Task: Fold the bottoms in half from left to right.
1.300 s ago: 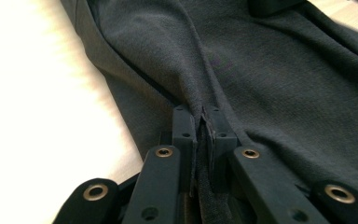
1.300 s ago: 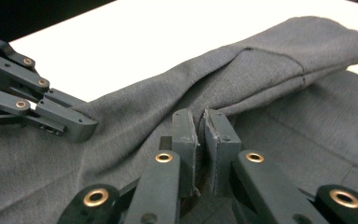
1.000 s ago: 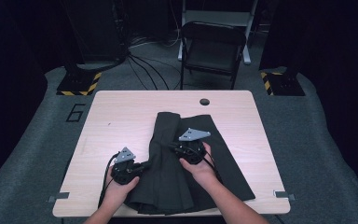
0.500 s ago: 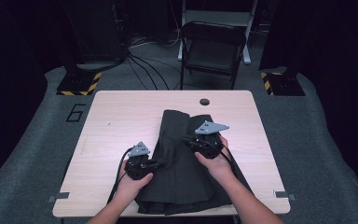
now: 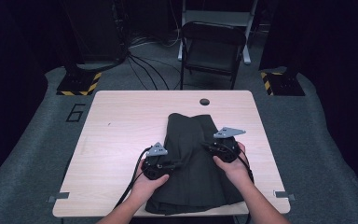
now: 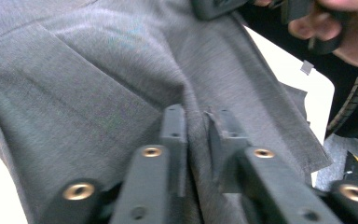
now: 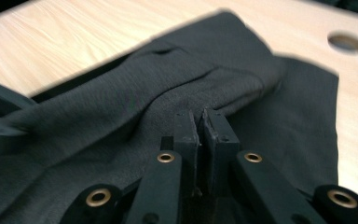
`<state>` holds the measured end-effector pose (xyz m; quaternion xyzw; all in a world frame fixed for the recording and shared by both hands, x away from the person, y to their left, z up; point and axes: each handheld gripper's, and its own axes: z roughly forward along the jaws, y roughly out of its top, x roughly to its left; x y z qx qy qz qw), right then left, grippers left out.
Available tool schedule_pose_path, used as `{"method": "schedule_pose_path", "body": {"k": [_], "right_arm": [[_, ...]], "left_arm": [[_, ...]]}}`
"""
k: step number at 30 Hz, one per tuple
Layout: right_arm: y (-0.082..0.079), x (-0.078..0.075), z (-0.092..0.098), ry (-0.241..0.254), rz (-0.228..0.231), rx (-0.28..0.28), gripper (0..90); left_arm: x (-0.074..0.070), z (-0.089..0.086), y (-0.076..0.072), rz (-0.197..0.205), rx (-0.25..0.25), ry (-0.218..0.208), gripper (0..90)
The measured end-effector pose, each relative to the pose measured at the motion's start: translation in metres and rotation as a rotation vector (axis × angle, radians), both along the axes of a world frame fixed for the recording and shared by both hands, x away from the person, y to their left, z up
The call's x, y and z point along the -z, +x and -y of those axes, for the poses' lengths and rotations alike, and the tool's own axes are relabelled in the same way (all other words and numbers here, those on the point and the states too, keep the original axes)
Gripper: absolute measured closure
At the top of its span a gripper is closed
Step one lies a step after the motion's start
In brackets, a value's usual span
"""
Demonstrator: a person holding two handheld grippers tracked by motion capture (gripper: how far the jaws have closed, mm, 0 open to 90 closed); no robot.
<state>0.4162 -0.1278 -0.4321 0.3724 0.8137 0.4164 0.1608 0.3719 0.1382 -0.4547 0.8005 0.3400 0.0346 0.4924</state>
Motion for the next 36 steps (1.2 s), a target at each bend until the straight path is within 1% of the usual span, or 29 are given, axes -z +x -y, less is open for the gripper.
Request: {"method": "schedule_pose_path", "body": {"k": [1,3,4,5,6,8,10,11,12,13,14,16,18,19,20,21,22,23,24,26,28,29,30,31,32,33,34,35,36], "right_arm": [[0.001,0.006,0.003,0.0,-0.016,0.011,84.3],[0.004,0.016,0.008,-0.017,-0.039,0.027,84.3],[0.005,0.021,0.01,-0.02,-0.049,0.033,84.3],[0.006,0.025,0.013,-0.029,-0.054,0.043,84.3],[0.006,0.028,0.015,-0.036,-0.067,0.051,84.3],[0.008,0.035,0.019,-0.05,-0.07,0.068,84.2],[0.009,0.04,0.023,-0.05,-0.078,0.085,84.2],[0.011,0.042,0.026,-0.056,-0.087,0.084,84.1],[0.011,0.044,0.027,-0.05,-0.098,0.095,84.1],[0.012,0.046,0.028,-0.053,-0.097,0.098,84.0],[0.012,0.048,0.029,-0.062,-0.104,0.099,84.0],[0.014,0.052,0.028,-0.068,-0.106,0.107,83.9],[0.015,0.056,0.029,-0.077,-0.118,0.11,83.8],[0.016,0.057,0.03,-0.076,-0.115,0.111,83.6],[0.015,0.058,0.03,-0.074,-0.126,0.116,83.5],[0.016,0.059,0.031,-0.076,-0.122,0.116,83.3],[0.016,0.06,0.031,-0.08,-0.112,0.112,83.1],[0.016,0.06,0.031,-0.079,-0.118,0.116,83.0],[0.016,0.06,0.031,-0.082,-0.117,0.119,82.8],[0.016,0.061,0.032,-0.088,-0.115,0.122,82.2],[0.015,0.063,0.032,-0.086,-0.107,0.124,80.2],[0.014,0.063,0.03,-0.076,-0.117,0.144,78.1],[0.014,0.063,0.031,-0.089,-0.11,0.134,74.4],[0.013,0.064,0.031,-0.089,-0.104,0.138,69.3],[0.014,0.064,0.032,-0.095,-0.096,0.136,64.8],[0.013,0.064,0.032,-0.09,-0.106,0.14,61.5],[0.012,0.064,0.031,-0.082,-0.111,0.153,59.2],[0.012,0.063,0.033,-0.091,-0.109,0.151,57.0],[0.013,0.063,0.034,-0.084,-0.096,0.157,55.1]], "left_arm": [[-0.001,-0.001,-0.001,0.005,-0.003,0.001,70.0],[-0.004,-0.004,-0.001,0.016,-0.004,-0.003,63.7],[-0.006,-0.007,-0.001,0.02,-0.005,-0.01,60.9],[-0.008,-0.009,-0.002,0.025,-0.016,-0.008,59.7],[-0.009,-0.012,-0.001,0.031,-0.023,-0.003,57.9],[-0.01,-0.019,-0.001,0.038,-0.041,0.003,55.9],[-0.009,-0.025,0.0,0.044,-0.07,0.027,53.9],[-0.007,-0.028,0.002,0.043,-0.077,0.037,52.8],[-0.004,-0.031,0.002,0.038,-0.089,0.043,51.1],[0.0,-0.033,0.003,0.03,-0.108,0.042,49.6],[0.005,-0.036,0.004,0.026,-0.111,0.058,48.3],[0.014,-0.037,0.005,-0.001,-0.128,0.07,46.4],[0.025,-0.037,0.006,-0.039,-0.141,0.066,45.6],[0.028,-0.037,0.006,-0.044,-0.139,0.073,44.5],[0.031,-0.036,0.006,-0.047,-0.143,0.075,43.9],[0.034,-0.036,0.006,-0.052,-0.136,0.08,43.1],[0.036,-0.035,0.007,-0.049,-0.132,0.097,42.3],[0.038,-0.033,0.007,-0.045,-0.135,0.108,41.2],[0.041,-0.031,0.007,-0.042,-0.144,0.115,39.8],[0.045,-0.027,0.008,-0.046,-0.143,0.129,38.3],[0.05,-0.023,0.008,-0.043,-0.147,0.147,36.8],[0.052,-0.021,0.008,-0.047,-0.151,0.147,36.9],[0.054,-0.019,0.008,-0.047,-0.149,0.152,36.8],[0.056,-0.017,0.008,-0.051,-0.144,0.156,36.8],[0.058,-0.015,0.009,-0.048,-0.144,0.151,36.9],[0.058,-0.015,0.009,-0.051,-0.133,0.156,37.9],[0.059,-0.014,0.008,-0.044,-0.14,0.157,40.2],[0.059,-0.014,0.008,-0.046,-0.134,0.163,41.8],[0.06,-0.012,0.008,-0.05,-0.143,0.154,44.0]]}}
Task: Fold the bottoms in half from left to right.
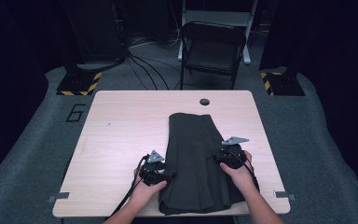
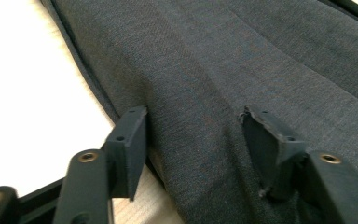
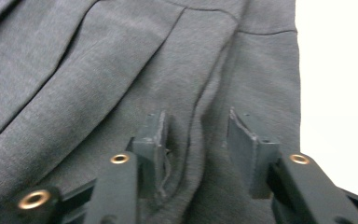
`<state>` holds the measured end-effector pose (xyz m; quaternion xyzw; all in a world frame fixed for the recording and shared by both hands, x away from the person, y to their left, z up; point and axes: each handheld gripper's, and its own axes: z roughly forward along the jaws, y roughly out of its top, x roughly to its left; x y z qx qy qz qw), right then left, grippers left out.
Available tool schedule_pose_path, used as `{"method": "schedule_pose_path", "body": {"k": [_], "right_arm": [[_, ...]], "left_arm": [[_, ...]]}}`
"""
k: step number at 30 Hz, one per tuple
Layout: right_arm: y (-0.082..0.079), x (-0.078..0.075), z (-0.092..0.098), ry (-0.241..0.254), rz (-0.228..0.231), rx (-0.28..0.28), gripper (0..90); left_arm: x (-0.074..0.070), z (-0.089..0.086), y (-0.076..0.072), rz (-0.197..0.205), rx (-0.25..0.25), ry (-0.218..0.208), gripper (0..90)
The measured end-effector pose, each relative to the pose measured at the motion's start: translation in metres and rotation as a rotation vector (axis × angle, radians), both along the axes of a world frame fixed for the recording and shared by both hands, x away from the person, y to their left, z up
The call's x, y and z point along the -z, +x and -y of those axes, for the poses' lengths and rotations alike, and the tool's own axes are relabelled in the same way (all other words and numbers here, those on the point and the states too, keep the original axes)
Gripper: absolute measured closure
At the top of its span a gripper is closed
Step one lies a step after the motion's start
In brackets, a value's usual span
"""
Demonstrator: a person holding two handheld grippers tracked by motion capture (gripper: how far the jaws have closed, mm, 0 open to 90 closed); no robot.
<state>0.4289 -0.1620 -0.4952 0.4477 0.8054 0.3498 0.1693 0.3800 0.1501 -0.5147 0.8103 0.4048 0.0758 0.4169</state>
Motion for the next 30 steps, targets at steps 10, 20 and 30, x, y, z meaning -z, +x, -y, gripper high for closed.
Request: {"method": "schedule_pose_path", "body": {"k": [10,20,30], "right_arm": [[0.002,0.005,0.003,-0.015,-0.014,0.021,42.6],[-0.001,0.016,-0.011,0.004,-0.045,-0.049,69.0],[-0.004,0.015,-0.024,0.045,-0.076,-0.056,78.9]], "left_arm": [[0.005,0.005,0.001,0.017,0.016,0.039,61.9],[0.001,-0.001,0.004,0.013,0.019,0.036,78.9],[-0.009,-0.022,0.004,-0.004,0.017,0.059,81.5]]}}
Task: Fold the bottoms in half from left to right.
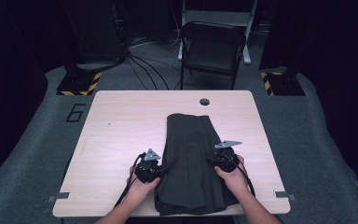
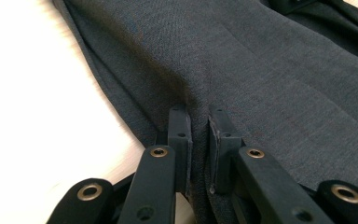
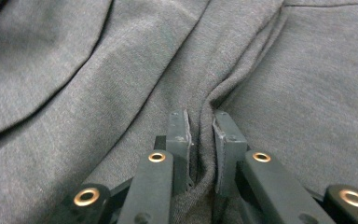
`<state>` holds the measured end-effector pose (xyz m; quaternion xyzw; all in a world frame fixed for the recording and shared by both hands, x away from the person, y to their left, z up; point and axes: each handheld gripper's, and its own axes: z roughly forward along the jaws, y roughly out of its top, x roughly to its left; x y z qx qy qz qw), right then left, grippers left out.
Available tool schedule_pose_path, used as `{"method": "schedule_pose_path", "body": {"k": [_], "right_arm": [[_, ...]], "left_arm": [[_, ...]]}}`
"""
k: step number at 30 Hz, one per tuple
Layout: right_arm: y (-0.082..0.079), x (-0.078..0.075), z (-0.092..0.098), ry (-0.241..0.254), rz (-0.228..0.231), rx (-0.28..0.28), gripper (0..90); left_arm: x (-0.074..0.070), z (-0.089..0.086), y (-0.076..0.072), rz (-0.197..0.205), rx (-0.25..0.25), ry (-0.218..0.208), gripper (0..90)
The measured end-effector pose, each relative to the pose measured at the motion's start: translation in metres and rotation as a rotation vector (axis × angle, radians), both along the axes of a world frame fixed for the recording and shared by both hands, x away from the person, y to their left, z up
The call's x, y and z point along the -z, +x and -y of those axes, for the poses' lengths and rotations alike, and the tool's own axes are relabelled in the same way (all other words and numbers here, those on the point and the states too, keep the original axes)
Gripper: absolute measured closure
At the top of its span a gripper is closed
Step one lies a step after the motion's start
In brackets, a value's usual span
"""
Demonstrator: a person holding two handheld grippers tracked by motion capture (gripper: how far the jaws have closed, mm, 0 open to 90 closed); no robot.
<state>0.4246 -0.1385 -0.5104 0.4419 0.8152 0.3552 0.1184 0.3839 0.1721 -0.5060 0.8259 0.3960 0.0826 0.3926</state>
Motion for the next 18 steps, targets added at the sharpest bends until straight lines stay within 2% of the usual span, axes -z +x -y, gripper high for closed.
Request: {"method": "schedule_pose_path", "body": {"k": [7,8,9,11,12,14,17,18], "right_arm": [[-0.002,-0.003,-0.031,-0.047,0.015,-0.085,78.9],[-0.002,-0.003,-0.034,-0.062,0.011,-0.104,78.9],[-0.002,-0.003,-0.038,-0.058,0.014,-0.108,78.9],[-0.001,-0.003,-0.046,-0.047,0.005,-0.1,78.9],[0.001,-0.003,-0.048,-0.049,0.013,-0.117,78.9],[0.003,-0.003,-0.055,-0.042,0.003,-0.119,79.0],[0.004,-0.002,-0.064,-0.023,0.001,-0.116,79.0],[0.004,-0.002,-0.066,-0.023,0.001,-0.124,79.0]], "left_arm": [[-0.004,-0.033,-0.001,-0.015,-0.036,0.01,81.4],[-0.004,-0.035,-0.002,-0.013,-0.063,0.0,81.4],[-0.005,-0.039,-0.001,-0.013,-0.044,0.019,81.4],[-0.006,-0.045,-0.002,-0.019,-0.066,0.013,81.4],[-0.006,-0.048,-0.001,-0.011,-0.063,0.022,81.4],[-0.007,-0.054,-0.002,-0.027,-0.078,0.015,81.4],[-0.007,-0.063,-0.003,-0.019,-0.087,0.026,81.4],[-0.008,-0.067,-0.003,-0.029,-0.086,0.032,81.4]]}}
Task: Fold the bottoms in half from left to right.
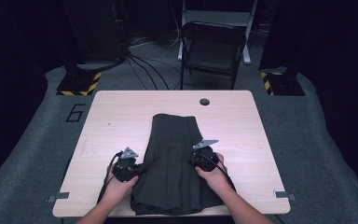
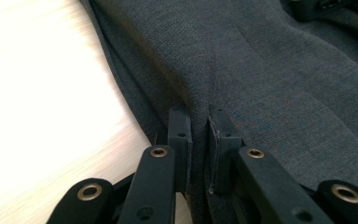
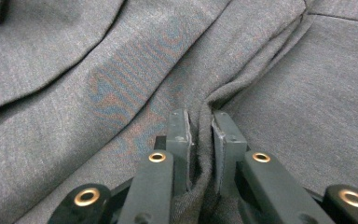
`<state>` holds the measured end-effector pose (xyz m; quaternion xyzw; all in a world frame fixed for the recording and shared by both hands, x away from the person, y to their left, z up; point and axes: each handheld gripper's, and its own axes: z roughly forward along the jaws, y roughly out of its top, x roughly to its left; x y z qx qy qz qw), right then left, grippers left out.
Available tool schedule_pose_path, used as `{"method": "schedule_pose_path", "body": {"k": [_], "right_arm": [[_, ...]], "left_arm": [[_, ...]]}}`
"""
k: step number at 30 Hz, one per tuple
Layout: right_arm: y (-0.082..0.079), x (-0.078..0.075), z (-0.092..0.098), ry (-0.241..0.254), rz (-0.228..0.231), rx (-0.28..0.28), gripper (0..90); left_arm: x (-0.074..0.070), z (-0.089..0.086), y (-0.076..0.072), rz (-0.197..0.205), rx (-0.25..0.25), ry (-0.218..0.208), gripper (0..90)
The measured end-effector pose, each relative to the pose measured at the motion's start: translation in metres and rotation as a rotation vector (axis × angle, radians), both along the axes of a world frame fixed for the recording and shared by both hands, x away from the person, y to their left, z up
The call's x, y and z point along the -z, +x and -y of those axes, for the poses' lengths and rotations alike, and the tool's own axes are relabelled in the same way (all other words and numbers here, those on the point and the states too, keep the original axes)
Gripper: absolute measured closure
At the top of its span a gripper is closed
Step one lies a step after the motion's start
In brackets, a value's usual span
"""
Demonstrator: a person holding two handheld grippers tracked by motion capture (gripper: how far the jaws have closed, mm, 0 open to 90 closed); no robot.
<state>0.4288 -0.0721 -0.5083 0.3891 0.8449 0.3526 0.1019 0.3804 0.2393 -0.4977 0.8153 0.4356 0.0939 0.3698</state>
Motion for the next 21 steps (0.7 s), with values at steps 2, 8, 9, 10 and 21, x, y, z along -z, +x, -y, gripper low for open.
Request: {"method": "schedule_pose_path", "body": {"k": [2,8,9,10,21], "right_arm": [[-0.001,0.0,-0.007,0.002,-0.001,-0.006,79.0],[-0.004,-0.001,-0.024,0.004,-0.004,-0.014,75.0],[-0.004,-0.001,-0.025,0.004,0.004,-0.014,71.2],[-0.003,-0.002,-0.025,-0.002,0.001,-0.018,66.2],[0.017,-0.008,-0.031,0.039,0.02,0.027,45.3]], "left_arm": [[0.0,-0.007,-0.001,0.0,-0.009,-0.004,81.4],[0.004,-0.024,-0.003,-0.016,-0.047,-0.039,81.2],[0.004,-0.025,-0.003,-0.016,-0.056,-0.045,80.8],[0.004,-0.026,-0.003,-0.017,-0.057,-0.056,79.9],[0.002,-0.028,-0.007,-0.007,-0.047,-0.087,64.2]]}}
